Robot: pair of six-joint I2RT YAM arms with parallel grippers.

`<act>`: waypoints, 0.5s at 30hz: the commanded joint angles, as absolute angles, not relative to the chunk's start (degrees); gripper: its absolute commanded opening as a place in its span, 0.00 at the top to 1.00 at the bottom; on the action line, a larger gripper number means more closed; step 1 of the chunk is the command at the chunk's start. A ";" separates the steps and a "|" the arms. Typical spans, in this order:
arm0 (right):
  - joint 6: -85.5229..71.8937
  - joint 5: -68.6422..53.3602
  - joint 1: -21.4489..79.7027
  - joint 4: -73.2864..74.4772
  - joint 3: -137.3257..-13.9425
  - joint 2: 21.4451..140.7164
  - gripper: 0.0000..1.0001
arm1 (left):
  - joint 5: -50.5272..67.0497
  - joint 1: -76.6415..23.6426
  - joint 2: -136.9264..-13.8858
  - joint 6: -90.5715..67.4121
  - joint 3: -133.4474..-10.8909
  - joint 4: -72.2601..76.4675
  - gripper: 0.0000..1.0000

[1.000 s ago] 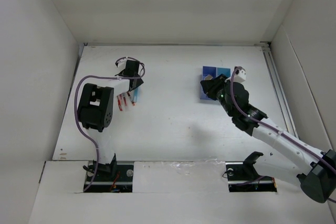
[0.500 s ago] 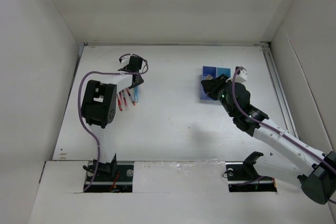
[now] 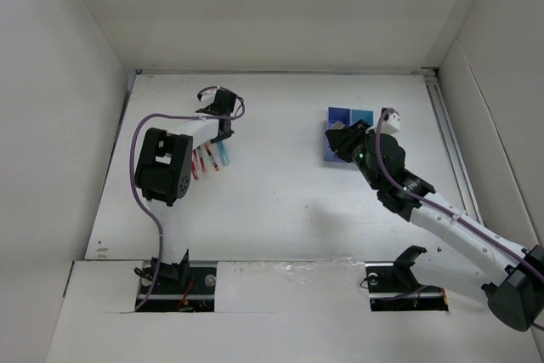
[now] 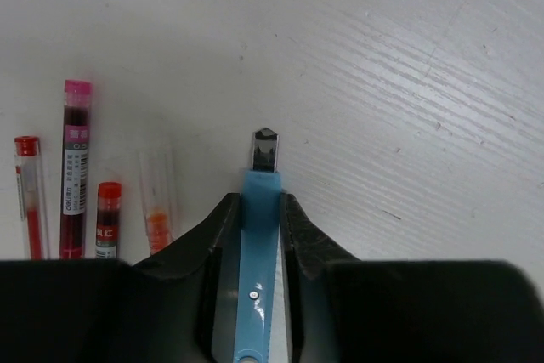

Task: Sort the stationery into containers
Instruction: Pick up the pen from the center of the board.

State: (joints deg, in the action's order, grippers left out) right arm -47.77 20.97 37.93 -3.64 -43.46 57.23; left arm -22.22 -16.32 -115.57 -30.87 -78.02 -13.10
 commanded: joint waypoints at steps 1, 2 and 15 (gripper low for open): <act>-47.11 20.74 38.32 -5.27 -45.53 56.16 0.73 | -22.59 -16.35 -117.07 -30.41 -78.93 -17.40 0.87; -47.11 20.74 38.32 -5.27 -45.53 56.16 0.73 | -22.59 -16.35 -117.07 -30.41 -78.93 -17.40 0.93; -47.11 21.79 38.32 -5.27 -45.01 56.16 0.65 | -12.75 -19.15 -101.70 -31.55 -73.48 -8.97 1.00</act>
